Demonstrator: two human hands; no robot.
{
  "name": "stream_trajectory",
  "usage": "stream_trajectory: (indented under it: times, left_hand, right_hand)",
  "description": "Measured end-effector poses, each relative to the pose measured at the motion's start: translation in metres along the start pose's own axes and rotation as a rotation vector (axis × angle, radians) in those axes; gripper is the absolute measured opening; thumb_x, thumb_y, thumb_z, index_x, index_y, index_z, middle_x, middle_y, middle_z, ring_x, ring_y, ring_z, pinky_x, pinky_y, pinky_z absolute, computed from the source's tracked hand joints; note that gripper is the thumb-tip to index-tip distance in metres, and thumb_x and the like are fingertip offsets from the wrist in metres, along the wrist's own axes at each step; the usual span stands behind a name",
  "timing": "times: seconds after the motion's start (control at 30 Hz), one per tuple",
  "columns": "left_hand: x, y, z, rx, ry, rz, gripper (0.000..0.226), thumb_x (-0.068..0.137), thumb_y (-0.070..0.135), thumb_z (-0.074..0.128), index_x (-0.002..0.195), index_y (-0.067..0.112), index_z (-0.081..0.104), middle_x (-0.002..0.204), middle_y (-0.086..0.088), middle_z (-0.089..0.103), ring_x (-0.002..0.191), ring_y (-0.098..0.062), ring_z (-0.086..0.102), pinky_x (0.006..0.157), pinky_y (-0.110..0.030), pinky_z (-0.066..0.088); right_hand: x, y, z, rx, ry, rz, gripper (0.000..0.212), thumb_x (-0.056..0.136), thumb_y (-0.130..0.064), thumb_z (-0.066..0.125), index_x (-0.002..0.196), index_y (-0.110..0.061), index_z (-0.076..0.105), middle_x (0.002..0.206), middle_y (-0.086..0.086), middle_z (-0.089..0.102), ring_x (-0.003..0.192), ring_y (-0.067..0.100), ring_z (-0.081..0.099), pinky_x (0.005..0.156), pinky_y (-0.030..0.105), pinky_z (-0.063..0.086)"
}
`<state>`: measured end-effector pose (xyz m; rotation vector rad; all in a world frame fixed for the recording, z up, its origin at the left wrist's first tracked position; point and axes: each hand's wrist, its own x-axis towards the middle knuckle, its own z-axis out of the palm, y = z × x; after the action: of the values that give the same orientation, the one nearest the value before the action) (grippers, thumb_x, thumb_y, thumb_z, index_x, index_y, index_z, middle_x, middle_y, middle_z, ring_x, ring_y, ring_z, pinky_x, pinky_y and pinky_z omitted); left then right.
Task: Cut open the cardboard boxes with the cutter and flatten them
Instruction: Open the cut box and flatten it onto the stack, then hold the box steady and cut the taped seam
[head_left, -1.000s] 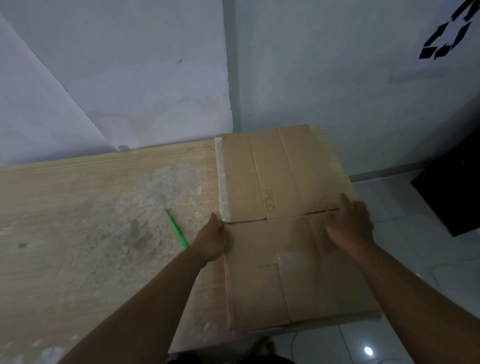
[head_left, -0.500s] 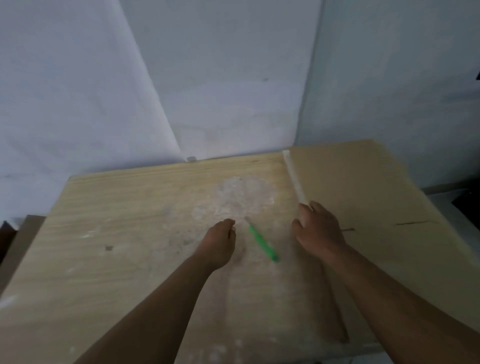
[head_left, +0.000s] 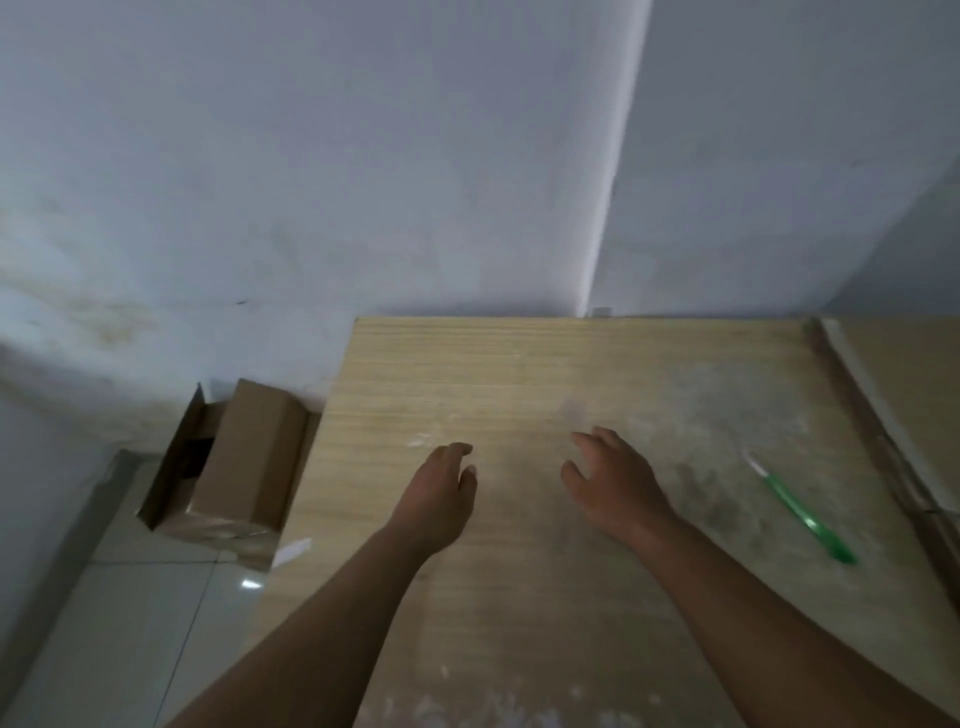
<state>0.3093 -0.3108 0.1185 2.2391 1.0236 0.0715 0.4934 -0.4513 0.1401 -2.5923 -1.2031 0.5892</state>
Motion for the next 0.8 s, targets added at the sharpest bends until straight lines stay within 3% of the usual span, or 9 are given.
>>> stream_trajectory:
  times: [0.43,0.63,0.8]
  left_hand:
    - [-0.087,-0.169,-0.084,-0.133,0.255,-0.226,0.043,0.109,0.019,0.041,0.151,0.012,0.045,0.15,-0.005,0.049,0.137,-0.022,0.048,0.107,-0.027,0.038]
    - [-0.12,-0.273,-0.137,-0.166,0.207,-0.219,0.042,0.11,0.022,0.04,0.15,0.013,0.045,0.148,-0.005,0.052,0.133,-0.019,0.051,0.107,-0.028,0.04]
    - [-0.144,-0.355,-0.181,-0.159,0.081,-0.214,0.041,0.109,0.021,0.044,0.15,0.017,0.043,0.143,-0.005,0.055,0.126,-0.019,0.055,0.1,-0.026,0.043]
  right_hand:
    - [0.012,-0.207,0.093,-0.096,-0.126,-0.321,0.056,0.1,-0.04,0.044,0.151,-0.017,0.042,0.16,0.011,0.032,0.147,0.024,0.03,0.117,0.033,0.027]
    - [-0.011,-0.31,0.158,-0.098,-0.095,-0.308,0.058,0.101,-0.043,0.041,0.151,-0.013,0.041,0.159,0.011,0.033,0.147,0.025,0.029,0.119,0.035,0.027]
    - [-0.037,-0.381,0.206,-0.088,-0.149,-0.21,0.061,0.104,-0.044,0.039,0.157,-0.014,0.03,0.164,0.01,0.021,0.153,0.024,0.016,0.122,0.036,0.02]
